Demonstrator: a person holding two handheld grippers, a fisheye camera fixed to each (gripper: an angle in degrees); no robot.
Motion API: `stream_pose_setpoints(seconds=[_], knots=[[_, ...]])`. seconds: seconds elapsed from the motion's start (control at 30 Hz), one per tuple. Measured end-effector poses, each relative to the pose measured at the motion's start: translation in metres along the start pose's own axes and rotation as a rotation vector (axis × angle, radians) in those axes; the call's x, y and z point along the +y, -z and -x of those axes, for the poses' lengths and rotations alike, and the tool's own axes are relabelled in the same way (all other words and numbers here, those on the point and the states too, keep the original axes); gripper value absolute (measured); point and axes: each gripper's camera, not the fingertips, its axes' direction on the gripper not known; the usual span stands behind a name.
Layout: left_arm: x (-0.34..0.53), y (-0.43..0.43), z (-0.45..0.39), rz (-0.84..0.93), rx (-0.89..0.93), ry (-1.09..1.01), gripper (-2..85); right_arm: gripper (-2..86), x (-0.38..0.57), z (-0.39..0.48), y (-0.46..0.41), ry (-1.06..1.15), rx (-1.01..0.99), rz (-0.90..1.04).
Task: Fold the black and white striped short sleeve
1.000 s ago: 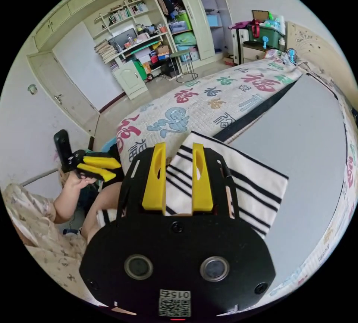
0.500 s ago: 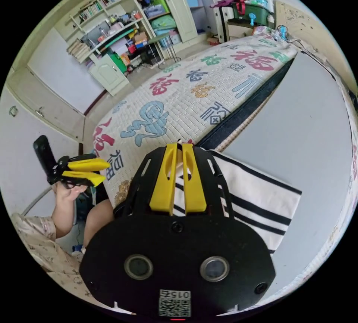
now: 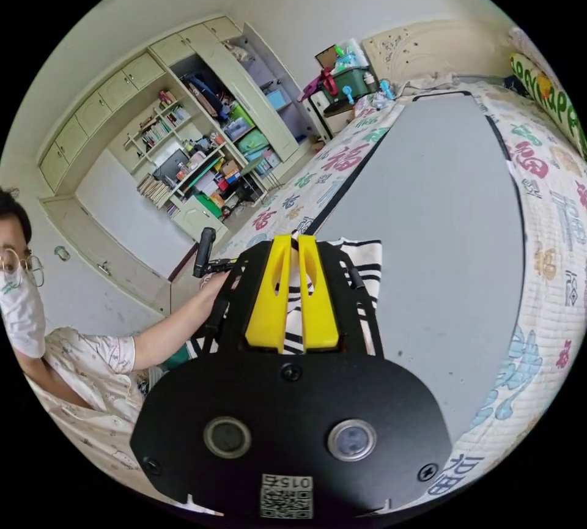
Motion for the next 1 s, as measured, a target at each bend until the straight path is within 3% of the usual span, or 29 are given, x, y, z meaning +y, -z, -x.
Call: stream_pose_setpoints(seconds=[0.17,0.3,0.53,0.7,0.83,1.0], knots=[[0.039,0.048,-0.029,-0.079,-0.020,-0.068,1.7,0.8,0.009,0.052,0.102,0.014,0.098,-0.138],[0.072,0.156,-0.069,-0.287,0.013,-0.118,1.2,0.7,0.016,0.092,0.182,0.019,0.179,-0.251],[0.161,0.386,-0.175,-0.698,-0.089,-0.305,0.9,0.7,0.048,0.169,0.349,0.024,0.210,-0.520],[0.225,0.491,-0.221,-0.844,-0.118,-0.413,0.9,0.6,0.072,0.211,0.422,0.085,0.144,-0.640],[0.261,0.522,-0.238,-0.882,-0.096,-0.464,0.9,0.5,0.077,0.237,0.464,0.133,0.054,-0.701],[0.261,0.497,-0.223,-0.824,-0.043,-0.423,0.9,0.6,0.053,0.245,0.482,0.119,0.068,-0.694]])
